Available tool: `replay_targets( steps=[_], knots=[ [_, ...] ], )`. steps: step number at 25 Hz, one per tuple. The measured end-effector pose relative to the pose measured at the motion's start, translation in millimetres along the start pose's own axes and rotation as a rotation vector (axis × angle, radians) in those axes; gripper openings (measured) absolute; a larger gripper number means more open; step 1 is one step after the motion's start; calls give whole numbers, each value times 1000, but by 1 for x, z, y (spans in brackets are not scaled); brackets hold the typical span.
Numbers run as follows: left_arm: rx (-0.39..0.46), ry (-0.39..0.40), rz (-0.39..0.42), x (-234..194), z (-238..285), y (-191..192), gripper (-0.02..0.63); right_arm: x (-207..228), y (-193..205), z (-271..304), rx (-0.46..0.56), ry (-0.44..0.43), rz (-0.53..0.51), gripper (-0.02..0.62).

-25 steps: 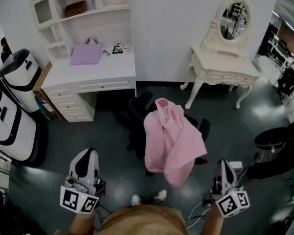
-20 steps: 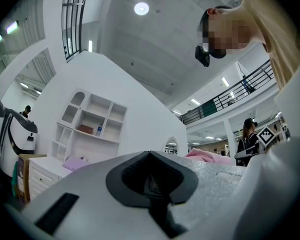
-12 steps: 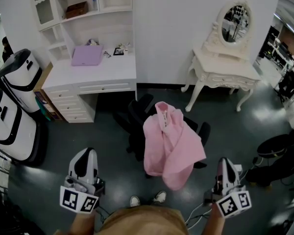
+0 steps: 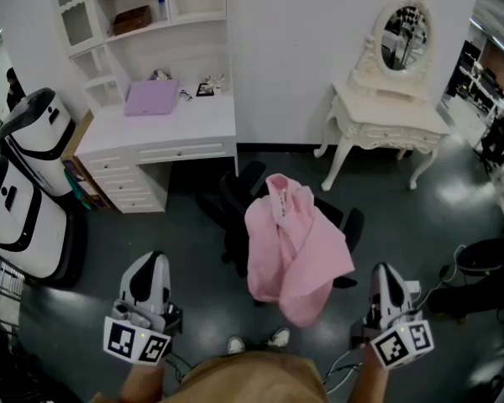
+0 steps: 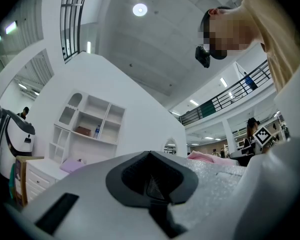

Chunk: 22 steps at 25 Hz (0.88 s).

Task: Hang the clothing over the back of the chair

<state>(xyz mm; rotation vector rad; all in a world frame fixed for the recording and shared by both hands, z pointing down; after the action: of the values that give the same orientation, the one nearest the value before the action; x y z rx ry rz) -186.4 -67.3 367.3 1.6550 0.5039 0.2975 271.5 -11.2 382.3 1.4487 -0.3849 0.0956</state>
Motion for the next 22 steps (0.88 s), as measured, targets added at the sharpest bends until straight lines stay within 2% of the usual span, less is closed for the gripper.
replay_targets(
  steps=[14, 22],
  knots=[
    [-7, 8, -9, 5, 0, 3, 3, 1, 0, -10, -23, 26, -55, 3],
    [-3, -6, -10, 2, -6, 5, 3, -1, 4, -13, -17, 28, -50, 3]
  ],
)
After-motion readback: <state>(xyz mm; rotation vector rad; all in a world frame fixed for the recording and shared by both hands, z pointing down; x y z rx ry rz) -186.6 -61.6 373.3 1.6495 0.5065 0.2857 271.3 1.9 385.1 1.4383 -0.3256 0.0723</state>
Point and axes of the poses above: the fingertips, and each gripper's own axes: z forward along the fingers, x to its right, y out of its underside, the point moved 8 cm from there along -z, backward along the fingers, and after that the axes turned 6 degrees about -x, right-handed, at the moved point
